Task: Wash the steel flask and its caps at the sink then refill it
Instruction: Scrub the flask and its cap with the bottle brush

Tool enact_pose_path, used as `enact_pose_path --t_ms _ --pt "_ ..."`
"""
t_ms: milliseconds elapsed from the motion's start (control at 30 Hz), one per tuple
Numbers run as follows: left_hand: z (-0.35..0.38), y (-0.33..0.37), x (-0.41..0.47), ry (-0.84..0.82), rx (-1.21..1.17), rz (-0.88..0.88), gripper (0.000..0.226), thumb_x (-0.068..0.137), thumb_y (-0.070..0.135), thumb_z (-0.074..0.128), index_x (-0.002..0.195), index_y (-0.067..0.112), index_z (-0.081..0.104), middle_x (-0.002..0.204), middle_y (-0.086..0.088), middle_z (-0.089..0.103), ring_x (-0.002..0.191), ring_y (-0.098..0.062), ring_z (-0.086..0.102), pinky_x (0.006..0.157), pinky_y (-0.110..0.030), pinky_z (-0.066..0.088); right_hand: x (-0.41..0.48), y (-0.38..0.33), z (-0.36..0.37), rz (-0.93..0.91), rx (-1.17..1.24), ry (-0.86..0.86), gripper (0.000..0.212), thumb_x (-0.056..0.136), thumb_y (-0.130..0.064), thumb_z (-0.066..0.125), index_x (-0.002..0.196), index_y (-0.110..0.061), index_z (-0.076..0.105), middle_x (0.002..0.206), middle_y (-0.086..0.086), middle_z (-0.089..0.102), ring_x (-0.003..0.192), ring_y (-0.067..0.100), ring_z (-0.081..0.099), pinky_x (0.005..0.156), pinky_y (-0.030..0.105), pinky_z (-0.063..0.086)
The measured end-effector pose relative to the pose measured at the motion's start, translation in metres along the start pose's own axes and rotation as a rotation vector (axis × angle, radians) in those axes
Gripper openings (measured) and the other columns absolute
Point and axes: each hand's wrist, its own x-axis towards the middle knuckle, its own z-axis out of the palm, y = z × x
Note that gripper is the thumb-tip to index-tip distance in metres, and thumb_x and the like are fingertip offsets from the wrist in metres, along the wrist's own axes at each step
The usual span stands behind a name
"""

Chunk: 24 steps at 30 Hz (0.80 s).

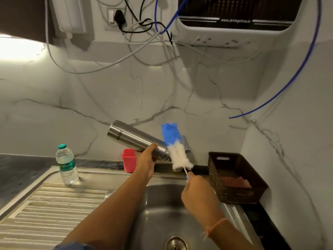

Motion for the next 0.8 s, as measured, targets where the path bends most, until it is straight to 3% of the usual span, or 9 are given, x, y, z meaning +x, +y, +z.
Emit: enact_pose_path --t_ms 100,267,367,500,633,800 --pt "0.004 0.003 -0.003 0.009 -0.081 -0.025 0.066 0.073 0.018 0.078 0.130 0.010 0.046 0.119 -0.010 0.063 0.107 -0.023 0.062 0.099 -0.039 0.048 -0.009 -0.004 0.000 -0.035 -0.024 0.017 0.040 0.098 -0.016 0.035 0.138 -0.017 0.038 0.125 0.005 0.052 0.111 0.020 0.055 0.086 0.027 0.045" --pt "0.003 0.004 -0.005 0.058 -0.006 0.027 0.064 0.071 0.006 0.078 0.124 0.012 0.043 0.113 -0.005 0.061 0.106 -0.024 0.059 0.100 -0.041 0.047 0.013 -0.001 -0.011 0.034 0.058 -0.019 0.031 0.097 -0.016 0.042 0.125 -0.010 0.051 0.118 0.008 0.058 0.104 0.021 0.057 0.074 0.023 0.039" --pt "0.007 0.007 -0.004 0.081 -0.030 0.011 0.053 0.074 0.005 0.076 0.119 0.008 0.049 0.110 -0.007 0.063 0.105 -0.023 0.061 0.100 -0.037 0.047 0.004 -0.001 -0.009 0.010 0.061 -0.024 0.033 0.098 -0.017 0.041 0.130 -0.013 0.047 0.118 0.006 0.057 0.105 0.019 0.057 0.079 0.023 0.043" --pt "0.007 0.009 0.002 0.124 0.022 0.012 0.058 0.074 0.020 0.078 0.124 0.007 0.052 0.114 -0.007 0.065 0.105 -0.020 0.061 0.095 -0.030 0.044 -0.017 -0.007 -0.001 -0.061 0.024 -0.009 0.037 0.098 -0.015 0.037 0.135 -0.016 0.040 0.128 0.004 0.050 0.112 0.020 0.054 0.088 0.027 0.044" --pt "0.007 0.004 -0.002 0.033 0.016 -0.006 0.058 0.076 0.017 0.076 0.125 0.015 0.046 0.118 -0.005 0.061 0.115 -0.022 0.056 0.106 -0.036 0.040 0.011 -0.004 -0.011 0.080 0.151 -0.027 0.033 0.097 -0.015 0.043 0.129 -0.009 0.049 0.122 0.009 0.057 0.109 0.022 0.056 0.074 0.022 0.037" --pt "0.013 0.010 -0.005 -0.002 -0.047 0.034 0.055 0.079 0.008 0.072 0.125 0.016 0.044 0.121 -0.006 0.059 0.116 -0.022 0.055 0.105 -0.038 0.043 0.007 -0.009 -0.015 0.063 0.228 -0.052 0.035 0.098 -0.015 0.043 0.132 -0.009 0.047 0.126 0.008 0.056 0.113 0.021 0.054 0.083 0.023 0.040"
